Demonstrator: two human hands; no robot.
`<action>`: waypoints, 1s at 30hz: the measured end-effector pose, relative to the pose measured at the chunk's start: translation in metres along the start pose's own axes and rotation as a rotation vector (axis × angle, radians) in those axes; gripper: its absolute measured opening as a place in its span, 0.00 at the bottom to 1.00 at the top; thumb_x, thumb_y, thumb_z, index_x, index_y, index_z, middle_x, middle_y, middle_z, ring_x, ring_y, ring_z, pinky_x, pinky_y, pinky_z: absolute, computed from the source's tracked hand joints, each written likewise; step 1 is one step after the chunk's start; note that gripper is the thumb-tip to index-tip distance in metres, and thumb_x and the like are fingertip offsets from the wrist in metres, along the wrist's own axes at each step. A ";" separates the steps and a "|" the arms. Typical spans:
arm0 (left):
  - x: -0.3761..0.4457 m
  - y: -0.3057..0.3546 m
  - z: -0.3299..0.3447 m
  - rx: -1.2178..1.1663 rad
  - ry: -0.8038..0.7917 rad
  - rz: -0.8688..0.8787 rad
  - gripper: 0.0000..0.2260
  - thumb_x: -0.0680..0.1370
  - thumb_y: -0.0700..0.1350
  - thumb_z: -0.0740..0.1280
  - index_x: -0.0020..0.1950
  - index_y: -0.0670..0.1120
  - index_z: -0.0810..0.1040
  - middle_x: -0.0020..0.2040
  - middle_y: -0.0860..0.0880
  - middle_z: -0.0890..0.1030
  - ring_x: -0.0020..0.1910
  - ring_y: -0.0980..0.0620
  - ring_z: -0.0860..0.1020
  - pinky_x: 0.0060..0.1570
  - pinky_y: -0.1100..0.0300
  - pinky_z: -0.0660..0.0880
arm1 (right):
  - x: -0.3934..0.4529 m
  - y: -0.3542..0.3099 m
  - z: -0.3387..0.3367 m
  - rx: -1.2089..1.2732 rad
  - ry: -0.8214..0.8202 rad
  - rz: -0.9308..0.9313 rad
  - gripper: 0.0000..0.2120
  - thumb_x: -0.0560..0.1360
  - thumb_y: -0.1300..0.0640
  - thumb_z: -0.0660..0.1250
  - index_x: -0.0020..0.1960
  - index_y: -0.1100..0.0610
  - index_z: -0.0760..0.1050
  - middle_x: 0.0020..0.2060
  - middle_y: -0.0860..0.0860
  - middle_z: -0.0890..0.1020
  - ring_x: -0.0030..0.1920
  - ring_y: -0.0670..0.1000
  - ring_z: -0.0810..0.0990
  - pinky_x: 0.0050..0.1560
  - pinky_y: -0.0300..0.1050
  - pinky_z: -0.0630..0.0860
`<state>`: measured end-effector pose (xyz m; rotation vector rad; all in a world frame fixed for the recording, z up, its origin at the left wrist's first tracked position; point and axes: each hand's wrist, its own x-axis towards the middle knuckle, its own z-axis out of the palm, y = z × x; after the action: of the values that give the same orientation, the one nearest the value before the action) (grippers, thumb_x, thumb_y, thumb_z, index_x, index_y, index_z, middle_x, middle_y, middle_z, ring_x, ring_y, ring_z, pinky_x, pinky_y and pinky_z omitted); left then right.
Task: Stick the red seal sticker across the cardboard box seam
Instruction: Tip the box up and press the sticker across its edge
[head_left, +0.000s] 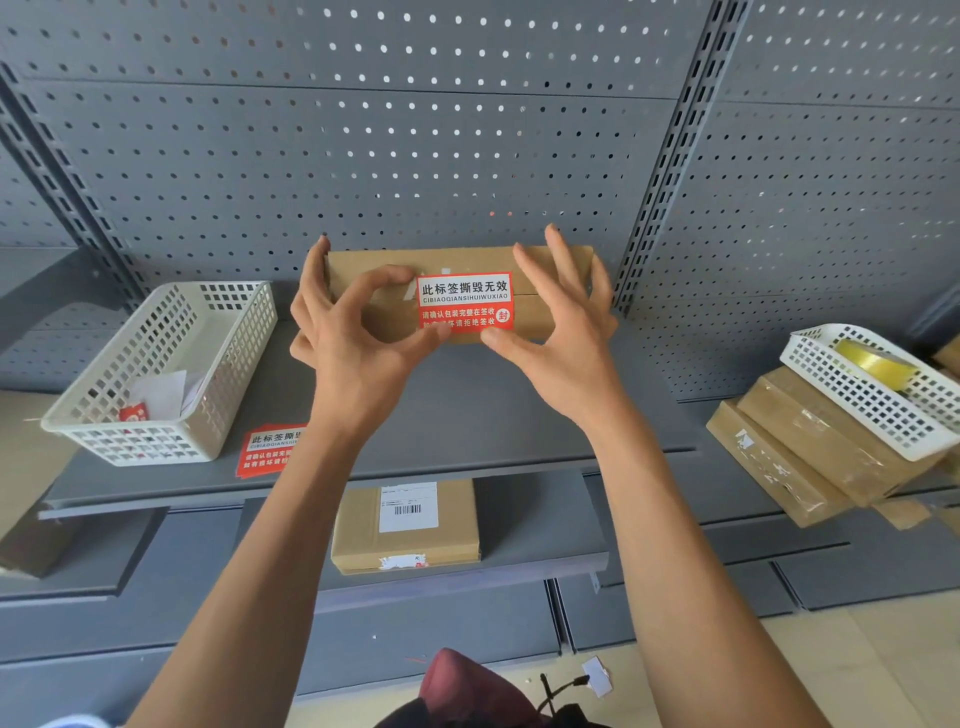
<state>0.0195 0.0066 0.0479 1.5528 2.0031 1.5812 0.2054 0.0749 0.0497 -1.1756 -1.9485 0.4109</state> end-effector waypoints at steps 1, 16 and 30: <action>0.000 0.003 0.003 -0.003 0.029 -0.019 0.20 0.65 0.61 0.79 0.55 0.64 0.80 0.80 0.54 0.55 0.79 0.52 0.53 0.67 0.47 0.54 | 0.001 -0.005 0.003 0.021 0.049 0.018 0.35 0.70 0.41 0.74 0.74 0.41 0.66 0.80 0.38 0.55 0.80 0.54 0.45 0.71 0.55 0.50; 0.002 -0.005 0.005 0.019 0.032 0.009 0.21 0.67 0.51 0.80 0.57 0.63 0.79 0.82 0.52 0.53 0.79 0.50 0.52 0.67 0.44 0.54 | 0.006 0.001 0.005 -0.007 0.120 -0.010 0.30 0.73 0.54 0.72 0.73 0.43 0.68 0.77 0.40 0.63 0.76 0.58 0.54 0.66 0.52 0.53; 0.001 0.018 0.018 -0.024 0.186 -0.119 0.15 0.68 0.65 0.74 0.45 0.58 0.78 0.80 0.54 0.59 0.78 0.52 0.56 0.69 0.42 0.56 | 0.002 -0.032 0.030 0.034 0.391 0.112 0.31 0.67 0.32 0.71 0.63 0.46 0.72 0.70 0.41 0.70 0.74 0.53 0.61 0.58 0.55 0.63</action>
<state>0.0414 0.0172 0.0545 1.2945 2.1162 1.7524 0.1630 0.0638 0.0518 -1.2426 -1.5391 0.2476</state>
